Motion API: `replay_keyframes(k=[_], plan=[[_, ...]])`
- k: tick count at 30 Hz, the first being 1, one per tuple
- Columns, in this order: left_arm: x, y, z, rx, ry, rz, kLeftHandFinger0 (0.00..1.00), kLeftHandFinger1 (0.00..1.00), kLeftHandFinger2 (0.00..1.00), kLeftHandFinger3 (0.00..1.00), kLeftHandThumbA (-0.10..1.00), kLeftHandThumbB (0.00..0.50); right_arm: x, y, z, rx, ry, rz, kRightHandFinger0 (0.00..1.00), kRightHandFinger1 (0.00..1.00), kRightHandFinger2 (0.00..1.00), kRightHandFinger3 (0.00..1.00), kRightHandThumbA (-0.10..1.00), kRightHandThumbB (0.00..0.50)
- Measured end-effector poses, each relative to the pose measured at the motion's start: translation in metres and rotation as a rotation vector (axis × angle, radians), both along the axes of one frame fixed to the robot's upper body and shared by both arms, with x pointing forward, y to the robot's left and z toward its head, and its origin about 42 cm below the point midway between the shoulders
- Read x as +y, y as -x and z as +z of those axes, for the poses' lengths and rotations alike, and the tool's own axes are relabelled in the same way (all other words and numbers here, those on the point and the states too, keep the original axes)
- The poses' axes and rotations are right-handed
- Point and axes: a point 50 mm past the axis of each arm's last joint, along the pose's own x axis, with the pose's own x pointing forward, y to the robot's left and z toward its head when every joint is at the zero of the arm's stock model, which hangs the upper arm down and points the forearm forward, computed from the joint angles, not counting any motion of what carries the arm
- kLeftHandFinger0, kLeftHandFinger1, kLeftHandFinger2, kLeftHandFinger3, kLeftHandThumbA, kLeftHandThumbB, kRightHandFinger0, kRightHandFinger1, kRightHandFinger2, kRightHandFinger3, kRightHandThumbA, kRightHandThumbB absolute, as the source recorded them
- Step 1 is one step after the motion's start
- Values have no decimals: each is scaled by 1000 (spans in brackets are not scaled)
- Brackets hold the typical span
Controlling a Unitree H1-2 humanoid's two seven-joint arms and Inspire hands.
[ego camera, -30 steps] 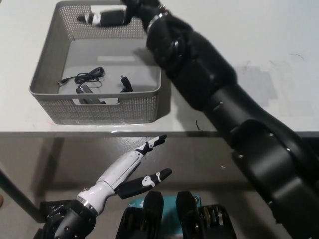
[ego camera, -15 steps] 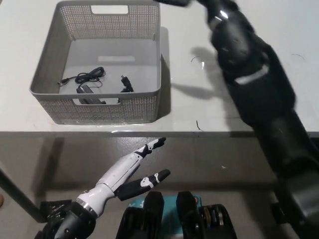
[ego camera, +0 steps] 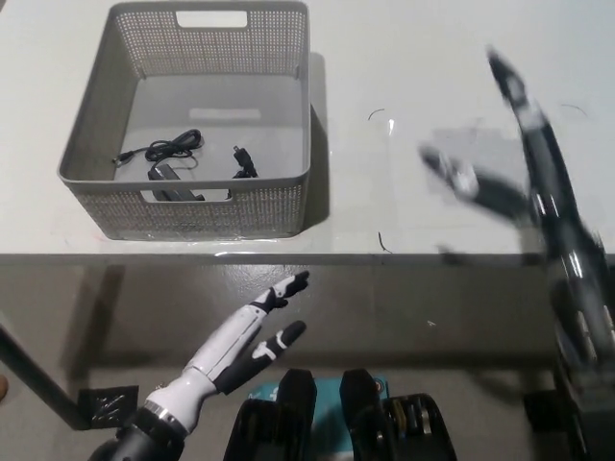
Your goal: Use the right hand to pick up a black power cord and place it into a container on the left hand side
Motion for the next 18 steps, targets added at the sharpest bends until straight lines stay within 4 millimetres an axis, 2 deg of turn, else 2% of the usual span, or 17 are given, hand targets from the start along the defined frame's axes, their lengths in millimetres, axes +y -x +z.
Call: replay_keyframes(k=[1,2,5,6,10,13,14,15,18], plan=[[-1,2,-2,8,45,21,1000,1000,1000,1000,1000,231,-4,17,-15,28,-23,6,1000,1000,1000,1000,1000,381],[-2,4,-3,11,67,31,1000,1000,1000,1000,1000,233,-6,25,-23,43,-34,8,1000,1000,1000,1000,1000,374],[-11,16,-8,31,212,98,1000,1000,1000,1000,1000,204,-7,75,-72,158,-121,21,1000,1000,1000,1000,1000,363],[-11,16,-9,33,220,101,1000,1000,1000,1000,1000,200,-6,78,-75,165,-128,24,1000,1000,1000,1000,1000,348],[-17,33,-14,58,317,134,1000,1000,1000,1000,1000,187,9,112,-113,258,-204,75,1000,1000,1000,1000,1000,327],[-16,44,-21,75,346,144,1000,1000,1000,1000,1000,146,22,126,-132,310,-254,125,1000,1000,1000,1000,1000,346],[-15,48,-23,78,355,147,1000,1000,1000,1000,1000,142,29,132,-139,331,-278,145,1000,1000,1000,1000,1000,405],[-14,52,-25,81,362,150,1000,1000,1000,1000,1000,140,33,135,-145,347,-299,161,1000,1000,1000,1000,1000,431],[-11,63,-32,97,379,159,1000,1000,1000,1000,1000,145,53,147,-166,428,-389,211,1000,1000,1000,1000,1000,391]])
